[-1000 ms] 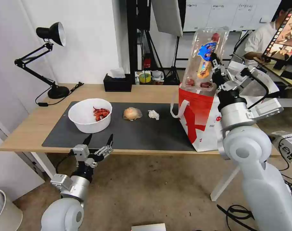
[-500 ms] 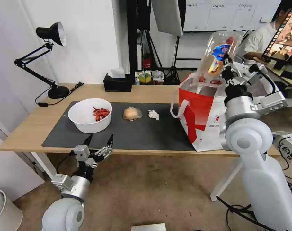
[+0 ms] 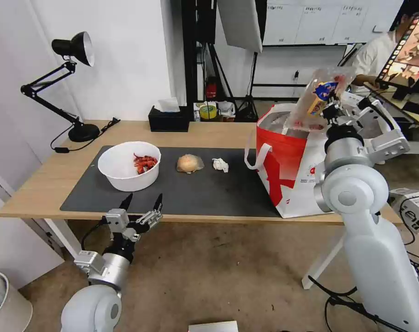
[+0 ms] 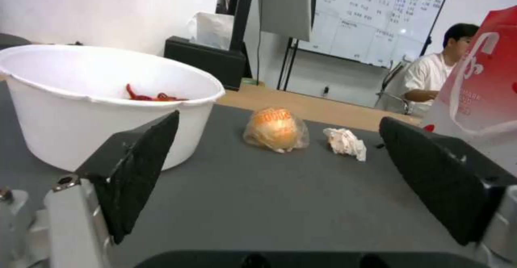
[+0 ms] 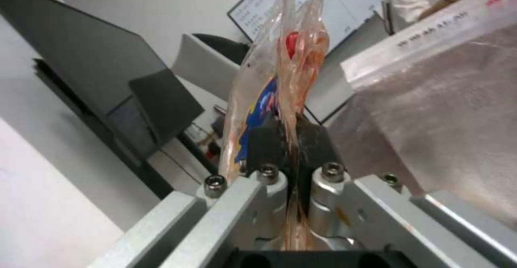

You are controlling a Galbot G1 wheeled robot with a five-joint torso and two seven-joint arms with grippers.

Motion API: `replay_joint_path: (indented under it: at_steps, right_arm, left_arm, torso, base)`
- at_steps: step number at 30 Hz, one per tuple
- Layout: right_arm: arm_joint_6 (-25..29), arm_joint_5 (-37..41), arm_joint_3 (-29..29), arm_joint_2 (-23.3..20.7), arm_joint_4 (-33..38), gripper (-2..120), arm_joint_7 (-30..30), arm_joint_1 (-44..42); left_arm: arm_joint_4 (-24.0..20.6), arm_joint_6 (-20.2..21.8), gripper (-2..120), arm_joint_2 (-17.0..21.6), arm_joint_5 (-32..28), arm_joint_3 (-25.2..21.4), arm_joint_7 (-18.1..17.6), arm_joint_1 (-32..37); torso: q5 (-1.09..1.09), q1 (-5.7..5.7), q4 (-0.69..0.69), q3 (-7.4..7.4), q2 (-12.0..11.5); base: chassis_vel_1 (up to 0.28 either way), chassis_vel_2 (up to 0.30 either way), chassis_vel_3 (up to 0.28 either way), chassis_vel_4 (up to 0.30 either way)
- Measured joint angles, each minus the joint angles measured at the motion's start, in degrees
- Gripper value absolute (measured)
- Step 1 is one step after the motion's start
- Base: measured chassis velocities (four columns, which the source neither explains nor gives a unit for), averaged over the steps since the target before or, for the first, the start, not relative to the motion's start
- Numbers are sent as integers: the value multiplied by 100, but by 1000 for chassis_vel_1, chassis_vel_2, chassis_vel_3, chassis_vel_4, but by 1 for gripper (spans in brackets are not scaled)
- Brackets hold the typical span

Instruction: Pick up the trash from the table and place it into the takeout bag.

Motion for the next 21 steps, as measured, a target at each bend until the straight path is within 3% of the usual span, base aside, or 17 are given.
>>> replay_joint_path:
  at_steps: [17, 21]
  right_arm:
    - [-300, 34, -12, 51, -59, 0, 489, 14]
    - [-308, 39, -10, 50, -24, 15, 444, 6]
  left_arm:
    - [3, -57, 100, 1, 5, -14, 0, 25]
    - [-1, -63, 100, 4, 6, -16, 0, 40]
  torso:
    - [0, 0, 0, 0, 0]
    - [0, 0, 0, 0, 0]
  base:
    - [0, 0, 0, 0]
    - [0, 0, 0, 0]
